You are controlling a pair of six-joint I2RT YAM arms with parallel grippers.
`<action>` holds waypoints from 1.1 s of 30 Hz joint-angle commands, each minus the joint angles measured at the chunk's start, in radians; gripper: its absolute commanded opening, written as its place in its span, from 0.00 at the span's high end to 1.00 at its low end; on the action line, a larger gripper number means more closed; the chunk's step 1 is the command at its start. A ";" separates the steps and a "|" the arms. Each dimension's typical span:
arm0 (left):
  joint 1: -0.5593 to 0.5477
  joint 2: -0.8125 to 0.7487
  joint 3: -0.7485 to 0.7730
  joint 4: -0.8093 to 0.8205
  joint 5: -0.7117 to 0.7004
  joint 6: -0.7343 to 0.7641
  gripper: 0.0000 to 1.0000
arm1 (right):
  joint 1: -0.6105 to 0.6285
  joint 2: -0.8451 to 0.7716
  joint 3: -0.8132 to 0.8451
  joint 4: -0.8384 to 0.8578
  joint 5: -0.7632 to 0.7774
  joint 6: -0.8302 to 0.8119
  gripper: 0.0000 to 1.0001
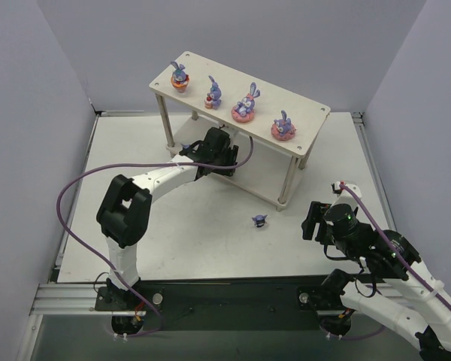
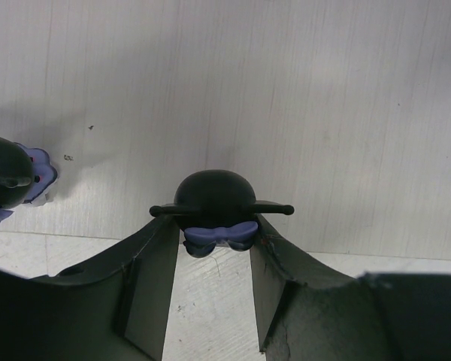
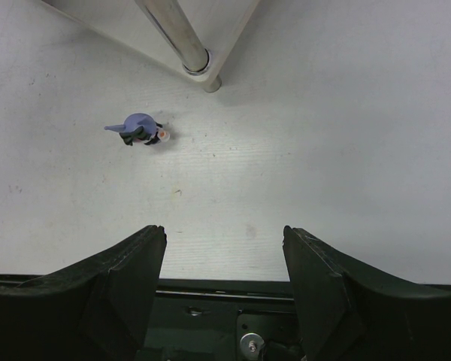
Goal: Place and organize the plastic toys onto the shelf
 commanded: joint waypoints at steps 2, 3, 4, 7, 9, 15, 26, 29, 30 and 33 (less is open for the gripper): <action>0.008 0.008 0.047 0.000 0.006 0.012 0.45 | -0.008 -0.006 -0.011 -0.027 0.029 0.007 0.35; 0.008 0.008 0.047 0.000 0.004 0.012 0.43 | -0.008 -0.007 -0.011 -0.026 0.029 0.007 0.35; 0.008 0.008 0.047 0.001 0.004 0.012 0.41 | -0.007 -0.006 -0.011 -0.026 0.030 0.007 0.35; 0.008 0.008 0.047 0.004 0.004 0.013 0.35 | -0.008 -0.006 -0.011 -0.027 0.030 0.009 0.35; 0.006 0.008 0.047 0.006 0.004 0.015 0.32 | -0.008 -0.006 -0.013 -0.026 0.032 0.007 0.35; 0.008 0.011 0.052 0.004 0.000 0.015 0.25 | -0.008 -0.007 -0.013 -0.027 0.032 0.006 0.35; 0.004 -0.064 -0.025 0.027 -0.014 -0.008 0.08 | -0.008 -0.006 -0.013 -0.026 0.032 0.010 0.35; 0.003 -0.119 -0.094 0.063 -0.025 -0.030 0.05 | -0.008 -0.001 -0.013 -0.024 0.033 0.012 0.35; 0.001 -0.150 -0.112 0.085 -0.026 -0.036 0.05 | -0.010 0.000 -0.013 -0.026 0.032 0.013 0.35; -0.002 -0.208 -0.181 0.119 -0.040 -0.060 0.04 | -0.008 0.003 -0.010 -0.024 0.030 0.010 0.35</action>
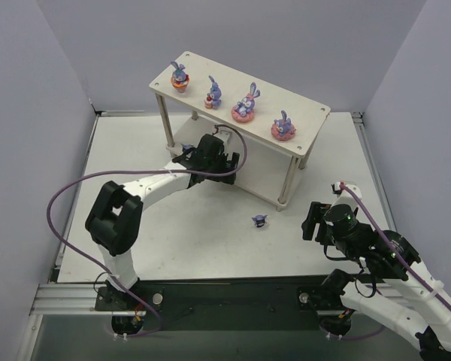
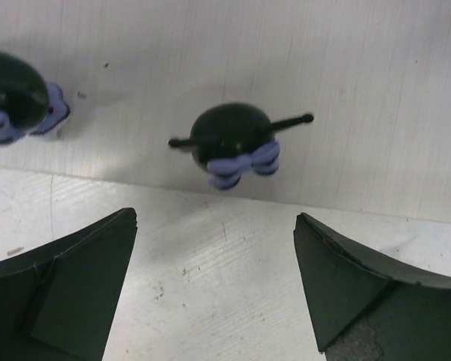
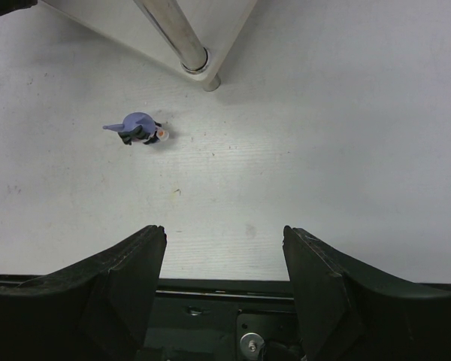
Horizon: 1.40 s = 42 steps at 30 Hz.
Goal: Place and organize the plastic toys onto the shelf
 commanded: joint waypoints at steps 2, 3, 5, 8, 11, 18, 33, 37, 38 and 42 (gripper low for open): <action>-0.006 -0.150 -0.104 0.109 -0.043 -0.052 0.04 | -0.010 0.010 -0.001 -0.024 0.029 -0.002 0.35; -0.009 -0.181 -0.118 0.121 -0.049 -0.057 0.03 | -0.010 0.012 -0.001 -0.025 0.027 -0.003 0.35; -0.014 -0.227 -0.156 0.134 -0.069 -0.067 0.03 | -0.008 0.016 0.001 -0.019 0.017 -0.014 0.34; -0.020 -0.297 -0.193 0.144 -0.094 -0.081 0.03 | -0.010 0.027 0.002 -0.004 -0.020 -0.045 0.34; -0.025 -0.371 -0.250 0.157 -0.111 -0.106 0.03 | -0.010 0.046 0.001 0.025 -0.066 -0.084 0.33; -0.046 -0.508 -0.397 0.171 -0.111 -0.214 0.03 | -0.010 0.099 -0.011 0.088 -0.126 -0.138 0.34; -0.492 -0.298 -0.285 0.027 -0.566 -0.685 0.06 | -0.019 0.124 0.053 -0.045 0.049 -0.005 0.34; -0.583 -0.157 -0.111 -0.108 -0.626 -0.724 0.14 | -0.034 0.090 0.073 -0.096 0.093 0.021 0.34; -0.592 -0.105 -0.077 -0.142 -0.638 -0.738 0.18 | -0.037 0.086 0.076 -0.105 0.105 0.026 0.34; -0.612 -0.015 0.036 -0.274 -0.646 -0.834 0.27 | -0.049 0.060 0.087 -0.123 0.113 0.031 0.34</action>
